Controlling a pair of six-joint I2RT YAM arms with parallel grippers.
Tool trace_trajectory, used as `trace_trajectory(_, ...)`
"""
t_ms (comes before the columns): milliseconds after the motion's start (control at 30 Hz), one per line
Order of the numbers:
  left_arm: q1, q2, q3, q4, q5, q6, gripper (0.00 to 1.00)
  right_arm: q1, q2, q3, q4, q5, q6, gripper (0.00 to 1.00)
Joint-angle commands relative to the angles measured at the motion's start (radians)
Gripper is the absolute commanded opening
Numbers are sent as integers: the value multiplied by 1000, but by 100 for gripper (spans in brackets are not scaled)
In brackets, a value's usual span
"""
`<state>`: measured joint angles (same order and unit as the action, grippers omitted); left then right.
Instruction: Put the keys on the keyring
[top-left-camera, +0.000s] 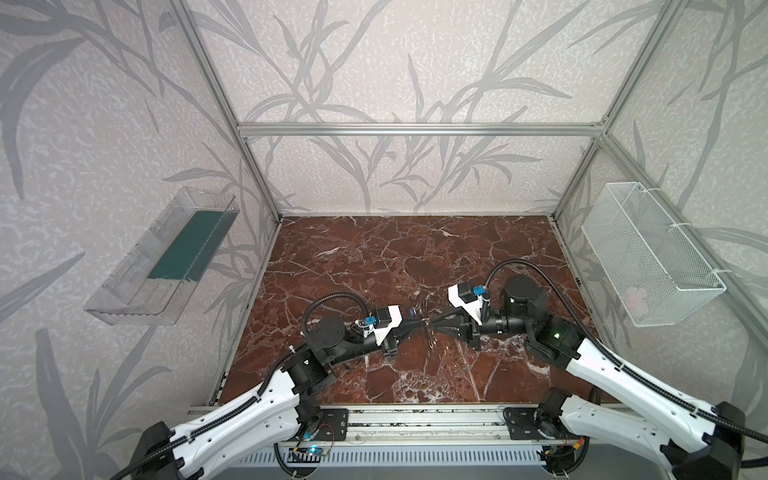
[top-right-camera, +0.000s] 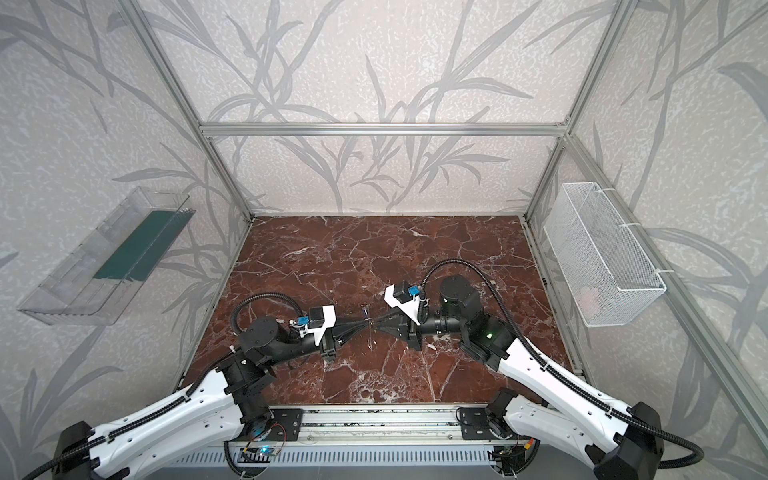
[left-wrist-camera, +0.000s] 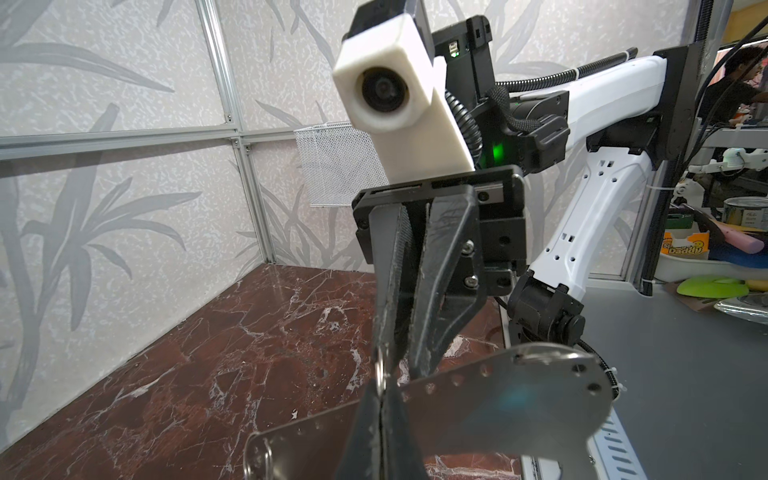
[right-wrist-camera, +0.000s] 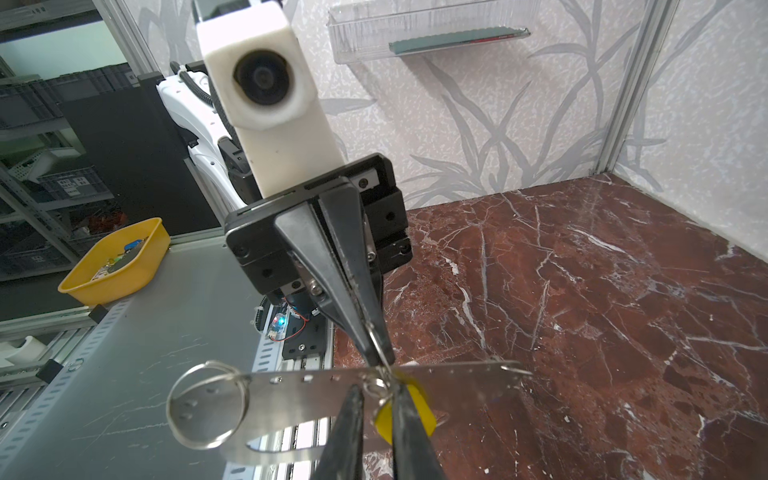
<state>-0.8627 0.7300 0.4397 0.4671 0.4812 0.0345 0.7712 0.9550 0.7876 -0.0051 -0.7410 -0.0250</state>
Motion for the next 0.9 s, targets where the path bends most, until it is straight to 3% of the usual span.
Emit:
trace_trajectory(0,5,-11,-8,87,28,-25,0,-3,8,-13,69,-23,25,16)
trace_trajectory(867,5,11,-26,150,41,-52,0,3,37,-24,200,-70,108,9)
